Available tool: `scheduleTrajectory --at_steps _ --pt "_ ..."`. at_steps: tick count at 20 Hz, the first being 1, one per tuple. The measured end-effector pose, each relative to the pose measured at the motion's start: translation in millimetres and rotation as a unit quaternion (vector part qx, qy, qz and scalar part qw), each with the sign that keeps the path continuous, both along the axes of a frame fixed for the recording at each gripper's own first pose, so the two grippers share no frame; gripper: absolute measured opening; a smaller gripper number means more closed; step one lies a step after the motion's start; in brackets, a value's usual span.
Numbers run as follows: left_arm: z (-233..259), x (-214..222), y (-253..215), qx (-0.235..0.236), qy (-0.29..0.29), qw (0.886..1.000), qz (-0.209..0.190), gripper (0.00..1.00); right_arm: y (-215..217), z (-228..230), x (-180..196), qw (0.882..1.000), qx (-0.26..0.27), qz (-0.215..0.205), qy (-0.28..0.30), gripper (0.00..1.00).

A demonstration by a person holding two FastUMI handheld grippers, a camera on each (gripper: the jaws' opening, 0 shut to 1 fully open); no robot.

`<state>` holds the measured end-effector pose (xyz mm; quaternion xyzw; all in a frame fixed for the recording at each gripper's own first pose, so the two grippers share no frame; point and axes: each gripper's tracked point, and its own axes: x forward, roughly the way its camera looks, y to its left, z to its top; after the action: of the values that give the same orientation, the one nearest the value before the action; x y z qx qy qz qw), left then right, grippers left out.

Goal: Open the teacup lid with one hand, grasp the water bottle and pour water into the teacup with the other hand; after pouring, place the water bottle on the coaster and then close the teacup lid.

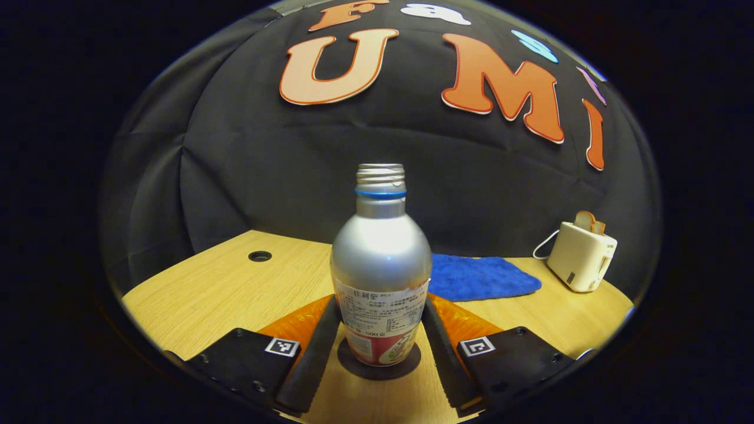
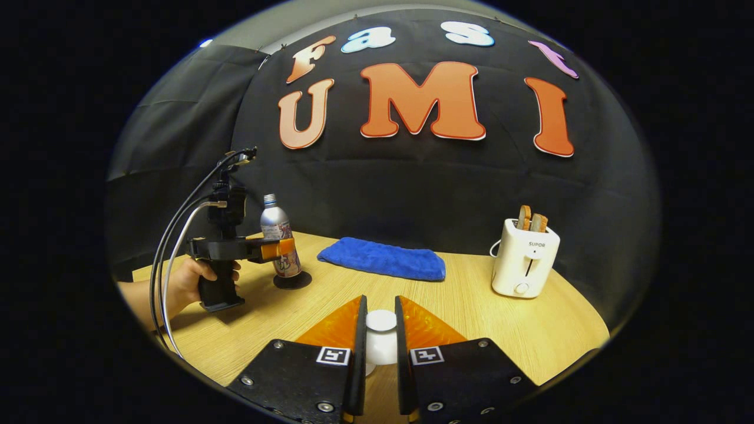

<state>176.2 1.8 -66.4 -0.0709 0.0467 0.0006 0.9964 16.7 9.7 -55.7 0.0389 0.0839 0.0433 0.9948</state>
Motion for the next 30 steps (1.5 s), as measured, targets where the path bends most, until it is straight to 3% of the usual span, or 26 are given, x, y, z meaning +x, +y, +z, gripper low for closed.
scheduleTrajectory --at_steps 7,10,13,15,22,25,30 --pt "-9 6 -10 0.013 0.019 1.000 -0.016 0.81 10 -10 7 1.000 0.005 0.013 0.011 0.23" --pt "-8 6 -11 0.019 0.023 0.999 -0.021 0.87 12 -11 8 1.000 0.008 0.015 0.014 0.23" --pt "-7 1 -10 0.020 0.027 0.999 -0.022 0.84 15 -12 8 1.000 0.010 0.020 0.015 0.23" --pt "-6 -2 -10 0.023 0.024 0.999 -0.023 0.89 18 -12 7 1.000 0.011 0.023 0.016 0.23" --pt "9 -26 -13 0.048 0.002 0.999 -0.024 0.94 33 -12 5 0.999 0.010 0.040 0.008 0.23" --pt "13 -38 -12 0.049 -0.006 0.998 -0.026 0.90 39 -16 4 0.999 0.009 0.045 0.008 0.23" --pt "18 -61 -7 0.043 -0.018 0.999 -0.024 0.98 51 -24 3 0.998 0.008 0.056 0.009 0.23"
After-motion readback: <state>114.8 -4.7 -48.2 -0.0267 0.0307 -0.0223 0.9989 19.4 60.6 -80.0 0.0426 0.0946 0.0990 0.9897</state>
